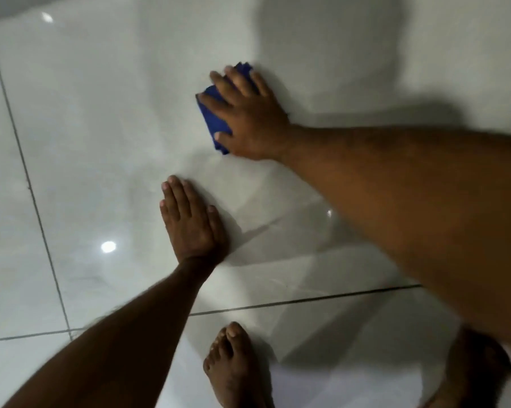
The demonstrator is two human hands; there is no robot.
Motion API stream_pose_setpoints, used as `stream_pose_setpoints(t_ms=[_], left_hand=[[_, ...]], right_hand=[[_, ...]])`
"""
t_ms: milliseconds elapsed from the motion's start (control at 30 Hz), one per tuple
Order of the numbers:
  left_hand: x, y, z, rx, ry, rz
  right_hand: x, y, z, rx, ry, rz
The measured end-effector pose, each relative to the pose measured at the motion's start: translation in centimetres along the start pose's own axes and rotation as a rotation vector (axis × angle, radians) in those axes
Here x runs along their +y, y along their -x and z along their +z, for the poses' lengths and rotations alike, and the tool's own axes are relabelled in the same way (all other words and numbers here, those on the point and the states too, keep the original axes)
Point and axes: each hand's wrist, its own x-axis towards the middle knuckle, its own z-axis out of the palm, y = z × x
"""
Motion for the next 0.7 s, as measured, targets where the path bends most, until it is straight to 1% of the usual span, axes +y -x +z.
stream_pose_setpoints(t_ms=[33,67,133,167,200,267,300,333,367,400,467,567,633,700], left_hand=[[0.0,0.0,-0.1,0.000,-0.006,-0.004],[0.1,0.1,0.0,-0.005,-0.005,-0.006],[0.2,0.2,0.0,-0.011,0.004,-0.014],[0.3,0.2,0.0,-0.014,0.006,-0.018],[0.3,0.3,0.1,-0.018,0.010,-0.021],[0.2,0.5,0.1,-0.022,0.020,-0.023],[0.2,0.4,0.1,-0.020,0.025,-0.027],[0.2,0.4,0.2,-0.017,0.028,-0.034],[0.2,0.4,0.2,-0.010,0.030,-0.037],[0.3,0.4,0.3,-0.003,0.032,-0.034],[0.2,0.4,0.5,-0.002,0.032,-0.028],[-0.2,0.5,0.6,-0.009,0.024,-0.028],[-0.2,0.5,0.5,-0.010,0.027,-0.023],[0.1,0.4,0.1,-0.029,0.027,-0.029]], right_hand=[[1.4,-0.8,-0.4,0.008,0.010,0.011],[2.1,-0.8,-0.4,0.028,0.008,0.085],[0.8,0.5,0.1,0.080,-0.020,0.284],[-0.8,1.9,0.5,0.092,-0.025,0.315],[-2.6,3.5,1.1,0.086,-0.005,0.248],[-5.1,7.0,2.3,0.041,0.022,-0.075],[-5.1,8.0,2.4,-0.001,0.034,-0.219],[-4.5,7.7,2.3,-0.053,0.045,-0.323],[-3.7,6.4,2.0,-0.077,0.076,-0.374],[-3.3,4.6,1.7,-0.075,0.115,-0.371],[-3.1,0.3,0.7,-0.074,0.113,-0.263],[-2.3,-3.9,-0.6,-0.044,0.028,-0.019],[-1.1,-2.0,-0.7,0.019,-0.014,0.225],[-0.2,3.0,-0.3,0.102,-0.065,0.501]])
